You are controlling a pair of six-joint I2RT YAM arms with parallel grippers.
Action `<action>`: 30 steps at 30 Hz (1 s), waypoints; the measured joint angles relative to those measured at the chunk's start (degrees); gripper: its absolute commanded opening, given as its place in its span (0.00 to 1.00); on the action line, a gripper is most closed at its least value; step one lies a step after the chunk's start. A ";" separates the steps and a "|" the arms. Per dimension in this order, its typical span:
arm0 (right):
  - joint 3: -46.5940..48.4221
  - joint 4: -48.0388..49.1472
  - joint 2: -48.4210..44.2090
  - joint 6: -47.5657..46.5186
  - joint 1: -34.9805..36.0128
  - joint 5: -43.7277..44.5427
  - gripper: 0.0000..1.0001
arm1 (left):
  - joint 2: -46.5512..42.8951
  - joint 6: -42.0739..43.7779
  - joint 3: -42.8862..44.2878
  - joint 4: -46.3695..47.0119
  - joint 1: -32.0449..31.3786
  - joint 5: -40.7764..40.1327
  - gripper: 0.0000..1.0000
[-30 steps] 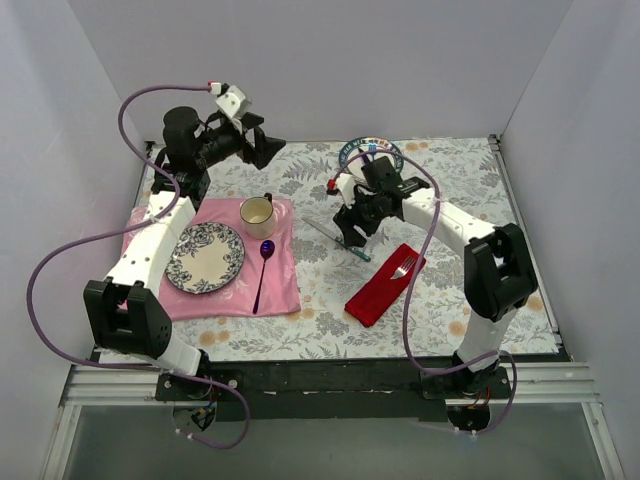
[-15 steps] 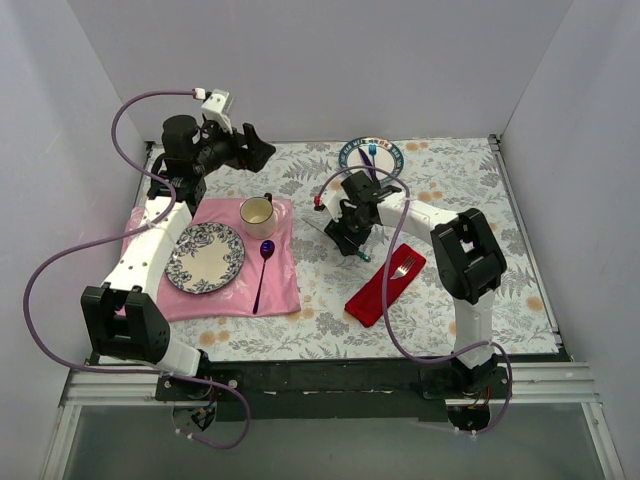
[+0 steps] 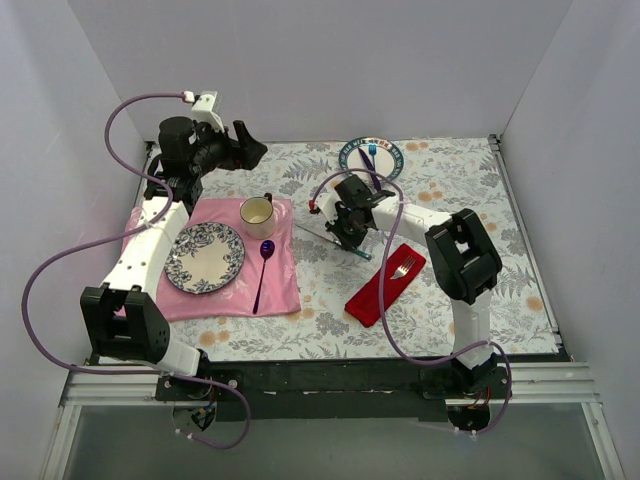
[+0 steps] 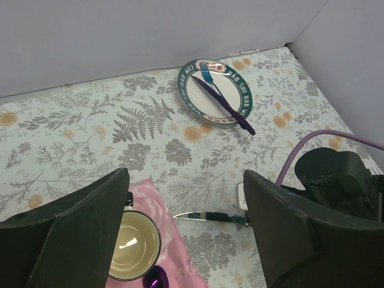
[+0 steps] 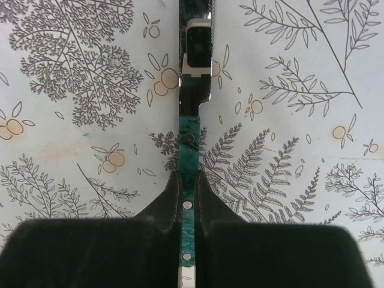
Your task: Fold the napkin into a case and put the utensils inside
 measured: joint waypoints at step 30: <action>11.30 47.91 -16.04 67.04 -22.29 -60.85 0.01 | 8.31 -43.21 0.48 43.74 -8.15 23.43 0.55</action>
